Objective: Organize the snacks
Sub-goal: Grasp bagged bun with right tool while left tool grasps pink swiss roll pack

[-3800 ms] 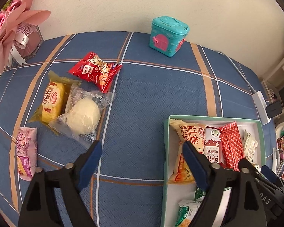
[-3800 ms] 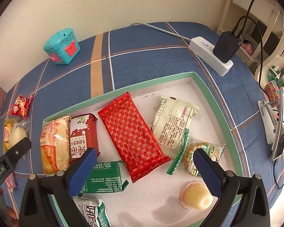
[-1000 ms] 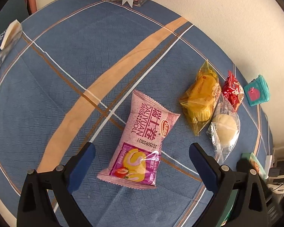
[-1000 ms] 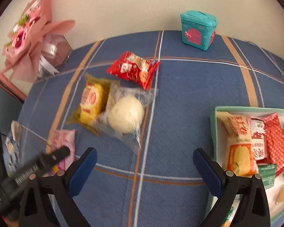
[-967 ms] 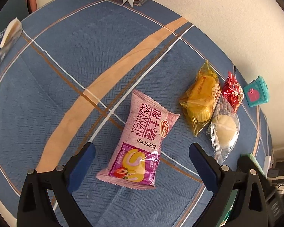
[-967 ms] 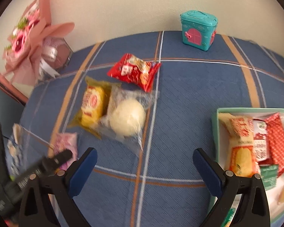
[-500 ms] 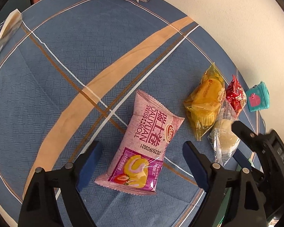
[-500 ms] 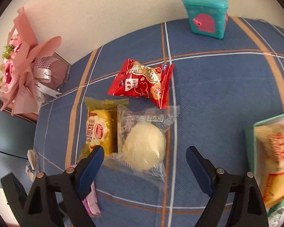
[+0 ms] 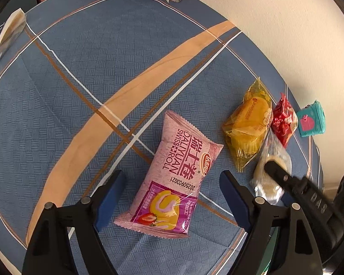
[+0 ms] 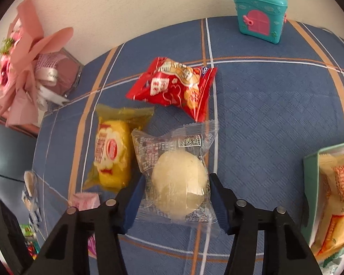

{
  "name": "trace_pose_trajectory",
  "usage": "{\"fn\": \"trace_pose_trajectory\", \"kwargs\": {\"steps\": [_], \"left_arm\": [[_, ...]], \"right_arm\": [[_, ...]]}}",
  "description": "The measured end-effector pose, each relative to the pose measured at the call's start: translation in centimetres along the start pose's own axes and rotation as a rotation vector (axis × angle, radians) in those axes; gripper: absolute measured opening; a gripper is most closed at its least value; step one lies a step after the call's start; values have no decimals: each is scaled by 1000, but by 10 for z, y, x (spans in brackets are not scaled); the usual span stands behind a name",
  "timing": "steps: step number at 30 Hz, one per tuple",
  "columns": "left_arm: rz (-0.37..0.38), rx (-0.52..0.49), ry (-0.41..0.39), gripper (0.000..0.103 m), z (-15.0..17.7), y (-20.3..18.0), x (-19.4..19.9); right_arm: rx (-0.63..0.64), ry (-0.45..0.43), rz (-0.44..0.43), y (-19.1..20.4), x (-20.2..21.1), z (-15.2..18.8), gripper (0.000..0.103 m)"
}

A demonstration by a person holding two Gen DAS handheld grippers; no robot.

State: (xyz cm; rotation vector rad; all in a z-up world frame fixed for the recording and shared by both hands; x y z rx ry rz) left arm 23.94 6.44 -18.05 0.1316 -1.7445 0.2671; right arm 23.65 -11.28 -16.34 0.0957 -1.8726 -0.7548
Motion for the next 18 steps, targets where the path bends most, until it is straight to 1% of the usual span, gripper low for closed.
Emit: {"fn": "trace_pose_trajectory", "kwargs": {"steps": [2, 4, 7, 9, 10, 11, 18], "left_arm": [[-3, 3, 0, 77, -1, 1, 0], [-3, 2, 0, 76, -1, 3, 2], [0, -1, 3, 75, -1, 4, 2], [7, -8, 5, 71, -1, 3, 3], [5, -11, 6, 67, 0, 2, 3], [-1, -18, 7, 66, 0, 1, 3], [-16, -45, 7, 62, 3, -3, 3]], "right_arm": [[15, 9, 11, -2, 4, 6, 58], [15, 17, 18, -3, 7, 12, 58], [33, 31, 52, -2, 12, 23, 58], [75, 43, 86, 2, 14, 31, 58], [91, 44, 99, 4, 15, 34, 58], [106, 45, 114, 6, 16, 38, 58], [190, 60, 194, 16, 15, 57, 58]]}}
Point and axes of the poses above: each gripper's, at about its wrist camera, not at the fingertips, and x roughly against the way its jaws point, y to its left, z to its underside, the point moved 6 cm from there along -x, roughly the way its jaws point, and after that the axes turned 14 degrees about -z, right-handed, at the moved point
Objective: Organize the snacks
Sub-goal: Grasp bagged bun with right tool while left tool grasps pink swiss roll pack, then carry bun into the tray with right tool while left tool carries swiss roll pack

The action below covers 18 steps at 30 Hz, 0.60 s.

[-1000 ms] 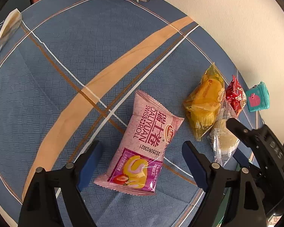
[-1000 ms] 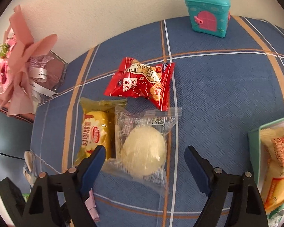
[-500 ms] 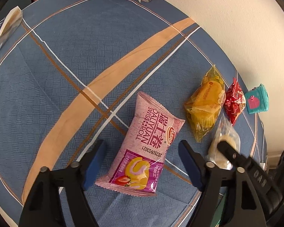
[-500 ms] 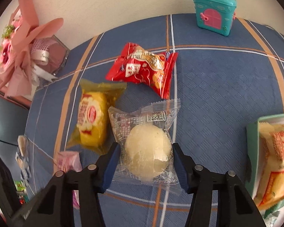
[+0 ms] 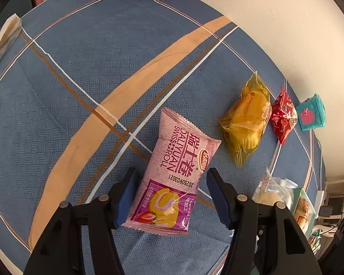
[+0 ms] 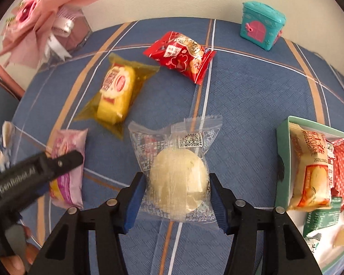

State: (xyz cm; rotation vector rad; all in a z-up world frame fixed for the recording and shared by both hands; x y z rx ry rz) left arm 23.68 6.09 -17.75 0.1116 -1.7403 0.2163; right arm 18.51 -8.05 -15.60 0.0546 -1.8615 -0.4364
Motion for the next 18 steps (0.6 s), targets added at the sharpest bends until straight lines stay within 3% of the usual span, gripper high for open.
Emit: {"fn": "trace_pose_trajectory", "kwargs": {"steps": [7, 10, 18], "left_arm": [[-61, -74, -26, 61, 5, -15, 0], [-94, -91, -36, 49, 7, -19, 1], [-99, -131, -48, 43, 6, -26, 4]], "right_arm": [[30, 28, 36, 8, -8, 11, 55], [33, 26, 39, 9, -11, 13, 55], [7, 29, 29, 6, -9, 24, 53]]}}
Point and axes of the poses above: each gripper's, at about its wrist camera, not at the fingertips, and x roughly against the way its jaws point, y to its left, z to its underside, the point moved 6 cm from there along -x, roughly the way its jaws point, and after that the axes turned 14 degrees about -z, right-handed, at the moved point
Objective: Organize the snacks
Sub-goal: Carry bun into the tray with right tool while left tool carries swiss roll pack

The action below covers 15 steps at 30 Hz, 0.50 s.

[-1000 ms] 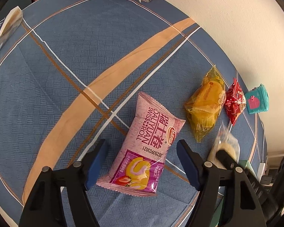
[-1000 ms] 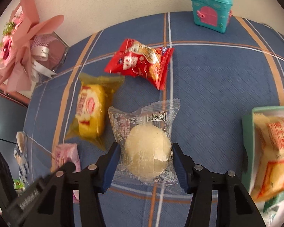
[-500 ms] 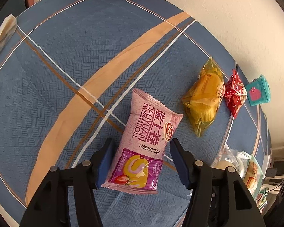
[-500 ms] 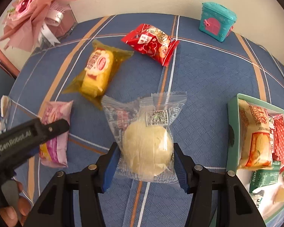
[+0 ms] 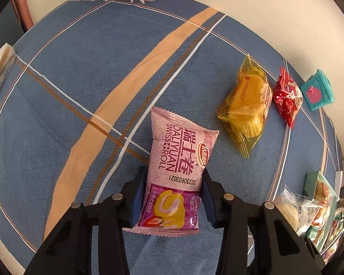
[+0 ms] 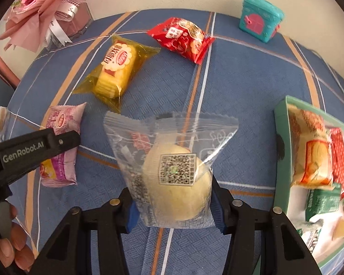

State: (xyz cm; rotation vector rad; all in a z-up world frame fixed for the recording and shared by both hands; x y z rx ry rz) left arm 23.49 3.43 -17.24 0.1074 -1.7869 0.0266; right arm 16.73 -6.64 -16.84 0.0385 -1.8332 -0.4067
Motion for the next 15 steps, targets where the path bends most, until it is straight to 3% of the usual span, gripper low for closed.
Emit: {"fn": "trace_pose_trajectory", "kwargs": {"steps": [5, 15], "left_arm": [[57, 11, 6, 40, 1, -4, 3], [68, -1, -59, 39, 8, -11, 43]], "right_arm": [[-29, -2, -10, -4, 6, 11, 51], [-67, -28, -70, -22, 34, 20, 50]]}}
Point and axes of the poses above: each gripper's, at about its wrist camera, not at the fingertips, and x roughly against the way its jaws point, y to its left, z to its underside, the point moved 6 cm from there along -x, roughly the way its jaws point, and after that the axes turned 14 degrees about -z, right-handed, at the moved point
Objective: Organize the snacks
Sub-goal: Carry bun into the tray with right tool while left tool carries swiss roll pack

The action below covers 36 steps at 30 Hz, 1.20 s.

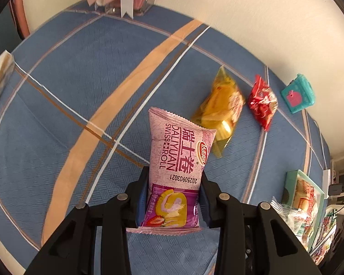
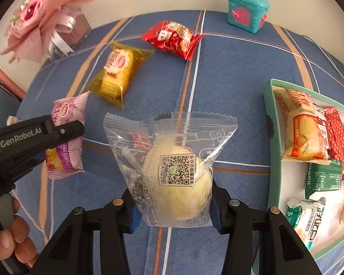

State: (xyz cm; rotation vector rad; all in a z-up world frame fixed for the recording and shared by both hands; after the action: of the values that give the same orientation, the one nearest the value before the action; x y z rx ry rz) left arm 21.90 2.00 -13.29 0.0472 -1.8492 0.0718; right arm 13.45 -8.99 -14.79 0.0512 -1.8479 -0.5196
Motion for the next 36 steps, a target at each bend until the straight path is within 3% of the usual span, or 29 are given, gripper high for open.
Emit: {"fn": "trace_pose_trajectory", "kwargs": {"steps": [6, 13, 18, 25, 36], "left_arm": [[-14, -22, -60, 39, -4, -7, 26], [-55, -78, -132, 39, -5, -24, 51], [-24, -91, -156, 39, -4, -41, 67], [7, -136, -178, 39, 7, -75, 77], [54, -303, -232, 40, 40, -147, 105]], "right_arm": [[-25, -70, -56, -4, 43, -5, 50], [-48, -115, -57, -8, 81, -10, 50], [-83, -144, -54, -17, 82, -24, 50], [-150, -196, -31, -51, 111, -24, 50], [-358, -277, -27, -134, 147, -17, 50]]}}
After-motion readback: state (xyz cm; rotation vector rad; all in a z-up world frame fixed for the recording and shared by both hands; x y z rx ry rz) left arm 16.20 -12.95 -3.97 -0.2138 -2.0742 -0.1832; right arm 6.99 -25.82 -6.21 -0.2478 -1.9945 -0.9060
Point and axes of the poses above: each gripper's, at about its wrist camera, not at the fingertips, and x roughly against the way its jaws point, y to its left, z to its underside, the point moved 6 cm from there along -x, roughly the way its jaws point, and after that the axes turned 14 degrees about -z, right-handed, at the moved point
